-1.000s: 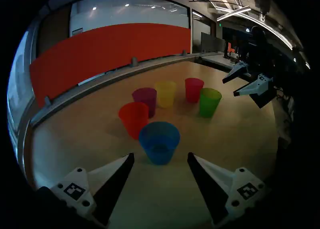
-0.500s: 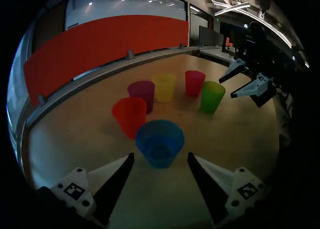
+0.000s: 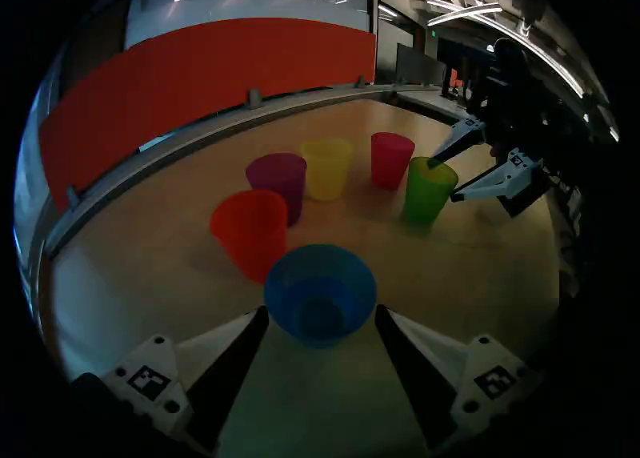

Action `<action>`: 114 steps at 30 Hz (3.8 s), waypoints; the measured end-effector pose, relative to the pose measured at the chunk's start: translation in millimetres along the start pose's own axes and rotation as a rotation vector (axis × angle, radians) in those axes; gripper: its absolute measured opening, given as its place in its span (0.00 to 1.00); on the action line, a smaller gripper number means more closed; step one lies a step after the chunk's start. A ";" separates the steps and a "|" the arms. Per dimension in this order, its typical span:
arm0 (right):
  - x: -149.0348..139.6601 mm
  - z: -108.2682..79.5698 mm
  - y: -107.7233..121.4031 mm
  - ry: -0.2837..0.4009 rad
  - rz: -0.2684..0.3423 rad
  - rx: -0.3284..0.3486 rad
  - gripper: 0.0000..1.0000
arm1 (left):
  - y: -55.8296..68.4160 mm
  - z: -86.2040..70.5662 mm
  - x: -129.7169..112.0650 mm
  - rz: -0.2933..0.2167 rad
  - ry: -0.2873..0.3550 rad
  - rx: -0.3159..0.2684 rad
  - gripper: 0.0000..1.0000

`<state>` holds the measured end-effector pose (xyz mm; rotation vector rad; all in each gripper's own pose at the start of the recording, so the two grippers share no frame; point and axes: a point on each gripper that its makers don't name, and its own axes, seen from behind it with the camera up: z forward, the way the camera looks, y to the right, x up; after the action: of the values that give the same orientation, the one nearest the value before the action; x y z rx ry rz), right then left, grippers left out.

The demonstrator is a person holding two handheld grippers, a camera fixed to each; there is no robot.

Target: Pour water

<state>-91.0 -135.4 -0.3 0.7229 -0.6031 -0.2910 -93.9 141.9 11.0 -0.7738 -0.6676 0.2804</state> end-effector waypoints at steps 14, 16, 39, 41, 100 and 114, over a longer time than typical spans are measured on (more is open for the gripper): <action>5.7 17.4 -2.4 -0.001 0.002 0.011 1.00 | -0.1 12.2 7.5 -0.009 0.006 -0.020 1.00; 6.4 18.5 -2.9 0.001 0.006 0.013 1.00 | -0.3 13.0 8.3 -0.009 0.008 -0.020 1.00; 10.7 21.9 -0.9 0.024 0.013 0.010 0.91 | 1.0 17.7 8.1 0.000 -0.006 -0.013 0.86; 14.7 20.4 -0.8 0.035 0.019 0.011 0.91 | 1.5 17.3 7.9 0.001 -0.006 -0.016 0.87; 139.4 -78.4 -0.2 0.417 -0.035 -0.082 0.91 | -5.1 -105.8 158.3 -0.066 0.513 0.113 0.86; 165.4 -90.3 -0.1 0.506 -0.037 -0.098 0.91 | -2.1 -122.0 172.4 -0.068 0.579 0.123 0.86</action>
<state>95.0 -161.5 14.6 0.6798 -0.0948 -0.1597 116.4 153.5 26.3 -0.6688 -0.1274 0.0261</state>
